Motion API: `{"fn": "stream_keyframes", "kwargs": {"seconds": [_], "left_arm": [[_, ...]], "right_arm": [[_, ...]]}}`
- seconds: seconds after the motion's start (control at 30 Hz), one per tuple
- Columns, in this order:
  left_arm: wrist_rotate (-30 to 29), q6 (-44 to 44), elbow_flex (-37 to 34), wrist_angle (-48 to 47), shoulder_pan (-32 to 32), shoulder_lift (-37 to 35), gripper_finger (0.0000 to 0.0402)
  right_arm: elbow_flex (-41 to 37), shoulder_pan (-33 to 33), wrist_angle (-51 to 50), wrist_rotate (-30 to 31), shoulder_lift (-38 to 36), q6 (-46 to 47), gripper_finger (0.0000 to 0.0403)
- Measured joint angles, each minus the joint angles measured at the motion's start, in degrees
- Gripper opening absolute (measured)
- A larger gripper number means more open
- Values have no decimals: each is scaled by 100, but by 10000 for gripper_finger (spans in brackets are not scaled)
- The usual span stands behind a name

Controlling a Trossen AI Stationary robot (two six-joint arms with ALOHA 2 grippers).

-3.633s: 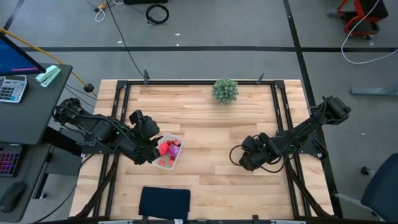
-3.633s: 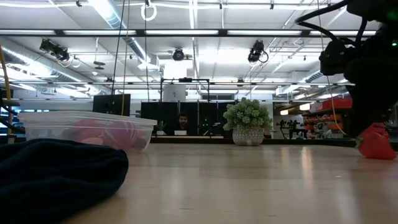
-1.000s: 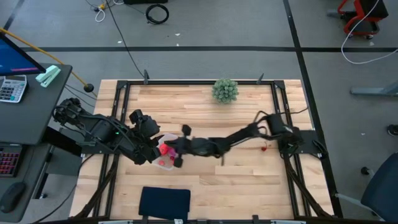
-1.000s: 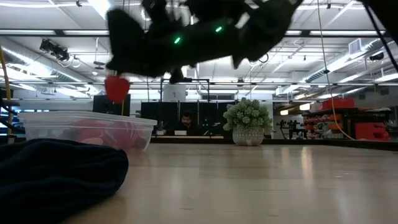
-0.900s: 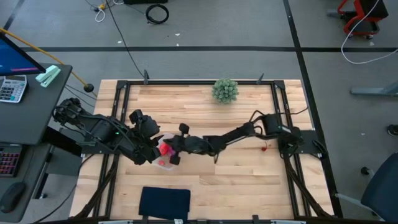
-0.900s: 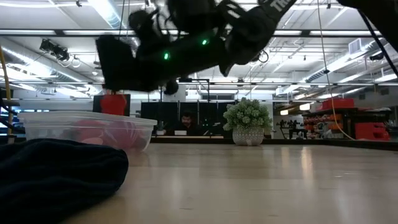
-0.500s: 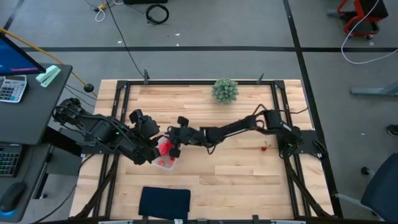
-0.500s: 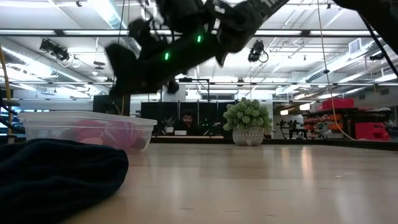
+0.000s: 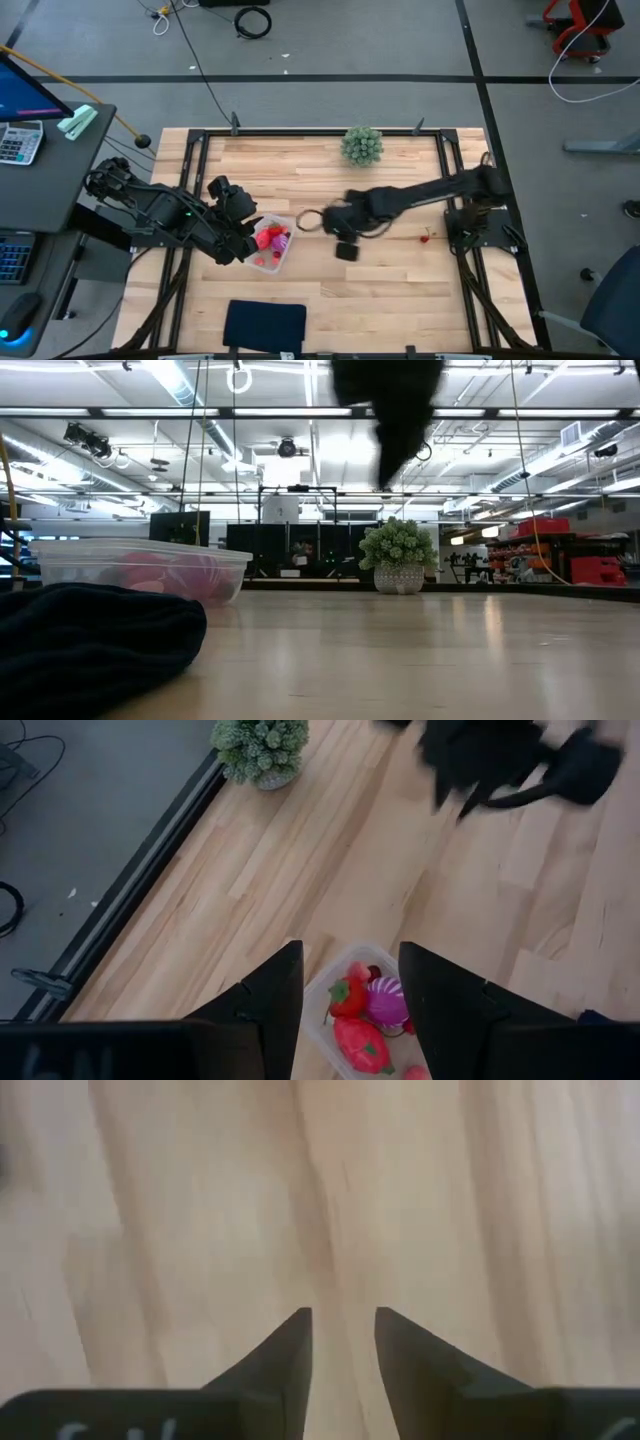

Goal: Pick and placing Produce into tupperware
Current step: Put the red cherry into the transparent bin

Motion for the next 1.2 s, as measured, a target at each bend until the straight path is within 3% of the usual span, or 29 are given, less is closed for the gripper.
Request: {"fn": "stream_keyframes", "kwargs": {"seconds": [0.1, 0.27, 0.6, 0.83, 1.2], "left_arm": [[-6, -19, 0, 3, 0, 0, 172], [-6, -43, 0, 3, 0, 4, 172], [-39, -15, -257, 78, 15, 9, 172], [-72, -112, -853, 97, 107, 7, 172], [-76, -340, -957, 118, 302, 7, 172]], "right_arm": [[-149, 402, -957, 710, -353, 842, 115], [-1150, 1221, -1048, 1967, -1068, 2754, 110], [-4080, 2842, -629, 2083, -2406, 7048, 110], [-5458, 3424, 741, 2169, -2591, 7184, 117], [-5639, 3463, 357, 1631, -2586, 7099, 157]]}}
